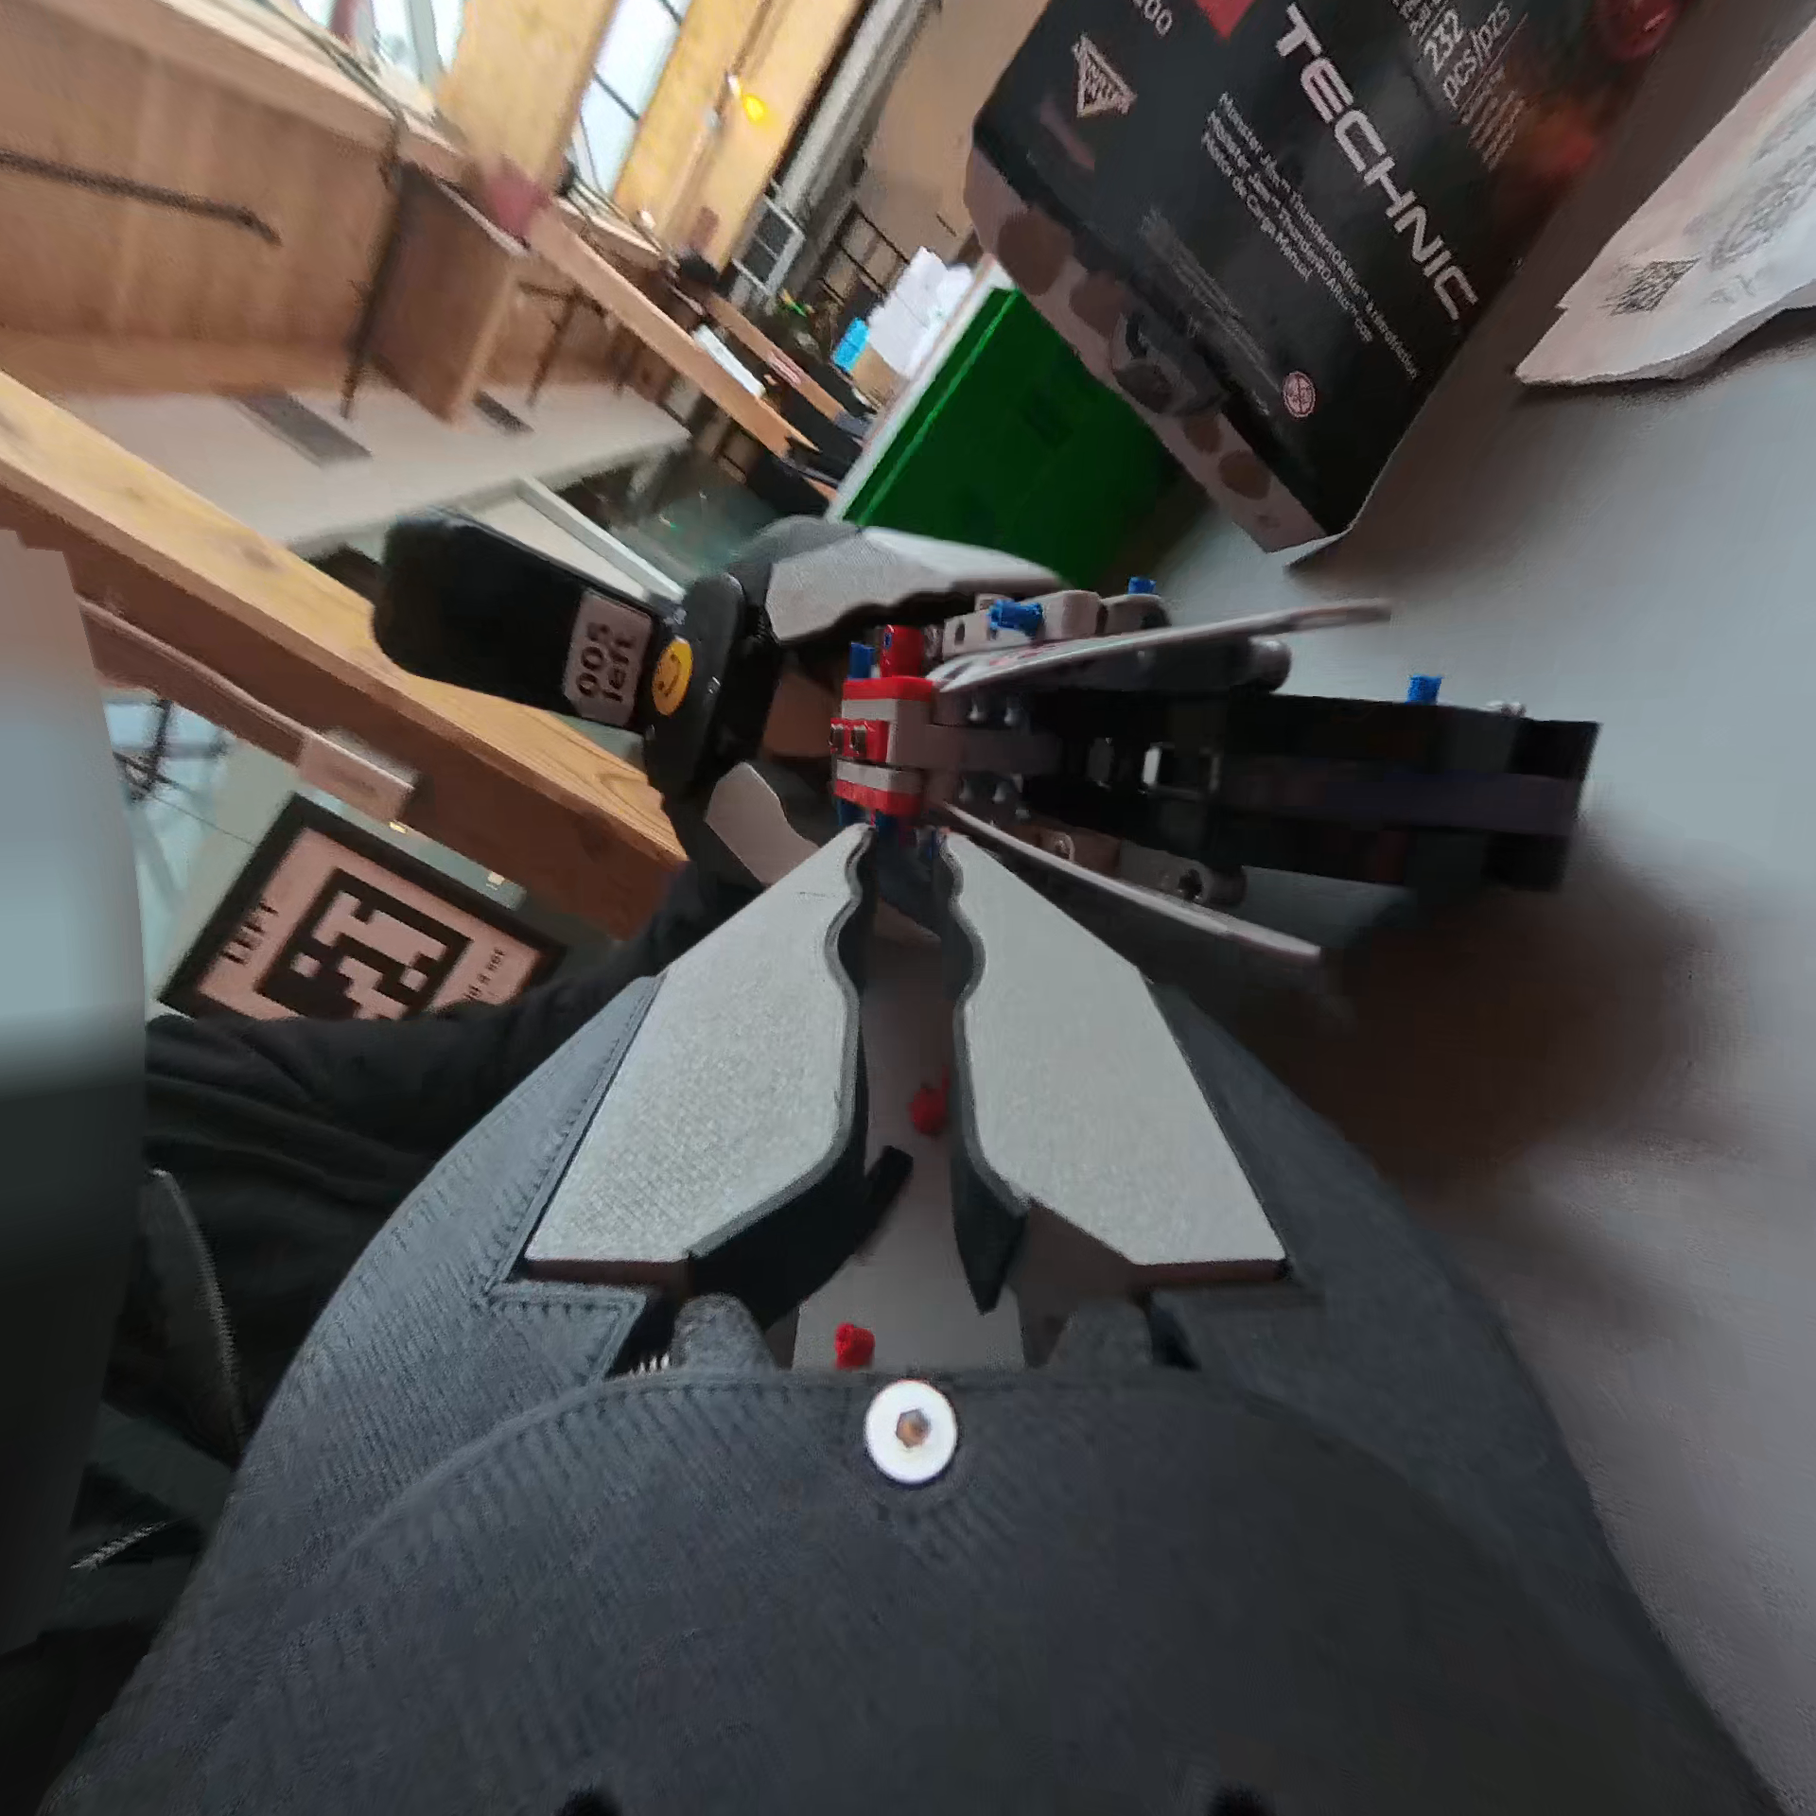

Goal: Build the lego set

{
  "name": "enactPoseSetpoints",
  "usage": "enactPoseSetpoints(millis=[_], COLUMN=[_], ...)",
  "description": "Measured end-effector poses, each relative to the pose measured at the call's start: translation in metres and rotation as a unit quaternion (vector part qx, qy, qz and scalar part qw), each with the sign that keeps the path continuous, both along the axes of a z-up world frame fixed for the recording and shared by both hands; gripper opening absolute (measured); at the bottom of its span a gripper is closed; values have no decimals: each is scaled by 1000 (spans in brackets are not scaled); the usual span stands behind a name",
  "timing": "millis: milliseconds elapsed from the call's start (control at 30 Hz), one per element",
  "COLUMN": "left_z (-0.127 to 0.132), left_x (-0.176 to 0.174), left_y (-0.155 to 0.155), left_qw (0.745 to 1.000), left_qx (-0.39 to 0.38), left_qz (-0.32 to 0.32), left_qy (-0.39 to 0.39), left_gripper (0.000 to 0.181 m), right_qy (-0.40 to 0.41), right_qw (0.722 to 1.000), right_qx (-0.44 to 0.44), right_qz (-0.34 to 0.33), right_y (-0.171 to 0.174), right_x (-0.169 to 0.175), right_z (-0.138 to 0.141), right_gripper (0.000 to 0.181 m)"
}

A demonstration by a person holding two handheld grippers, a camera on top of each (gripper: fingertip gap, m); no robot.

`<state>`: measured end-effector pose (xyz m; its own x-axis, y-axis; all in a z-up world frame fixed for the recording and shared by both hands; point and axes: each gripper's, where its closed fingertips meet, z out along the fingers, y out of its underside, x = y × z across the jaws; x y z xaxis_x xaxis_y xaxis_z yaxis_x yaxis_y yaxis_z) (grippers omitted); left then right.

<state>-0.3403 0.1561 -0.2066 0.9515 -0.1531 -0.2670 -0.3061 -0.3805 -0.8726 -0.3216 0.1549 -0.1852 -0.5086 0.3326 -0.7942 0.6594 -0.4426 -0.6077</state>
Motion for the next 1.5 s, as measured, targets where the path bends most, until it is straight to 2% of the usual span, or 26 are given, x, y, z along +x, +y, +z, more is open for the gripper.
enactPoseSetpoints(millis=[100,233,333,500,633,700,800,867,1000,1100,1267,1400,1500], left_z=[0,1,0,3,0,-5,-18,-21,-17,-10,7,9,10], left_x=[2,2,2,4,6,9,6,5,2,2,7,5,-1], left_y=[5,6,5,2,3,4,7,9,8,9,10,12,11], left_qw=[1000,988,980,979,968,955,909,897,911,935,989,999,993], left_qx=[1,10,14,41,32,16,-30,-35,-27,-10,34,39,36], left_qz=[9,5,-4,-24,-28,-35,-31,-28,-17,-4,8,14,24], left_qy=[16,152,201,200,246,293,415,441,412,354,141,1,-110], left_gripper=[75,74,74,74,74,74,74,74,74,74,73,68,64], right_qy=[5,34,60,70,81,91,85,94,100,96,108,113,109], right_qw=[1000,992,978,983,981,976,963,952,953,957,962,970,976], right_qx=[-20,118,198,169,170,190,253,289,284,272,248,211,186], right_qz=[0,-12,-24,-14,-44,-44,-26,-26,-31,-33,-35,-37,-42], right_y=[5,5,3,2,15,17,14,16,17,20,21,19,24], right_x=[1,3,1,2,-2,-2,0,0,0,0,1,1,0], right_z=[5,-7,-15,-11,-6,-7,-21,-24,-20,-18,-6,4,9], right_gripper=[8,17,16,12,14,10,16,18,19,18,19,21,22])
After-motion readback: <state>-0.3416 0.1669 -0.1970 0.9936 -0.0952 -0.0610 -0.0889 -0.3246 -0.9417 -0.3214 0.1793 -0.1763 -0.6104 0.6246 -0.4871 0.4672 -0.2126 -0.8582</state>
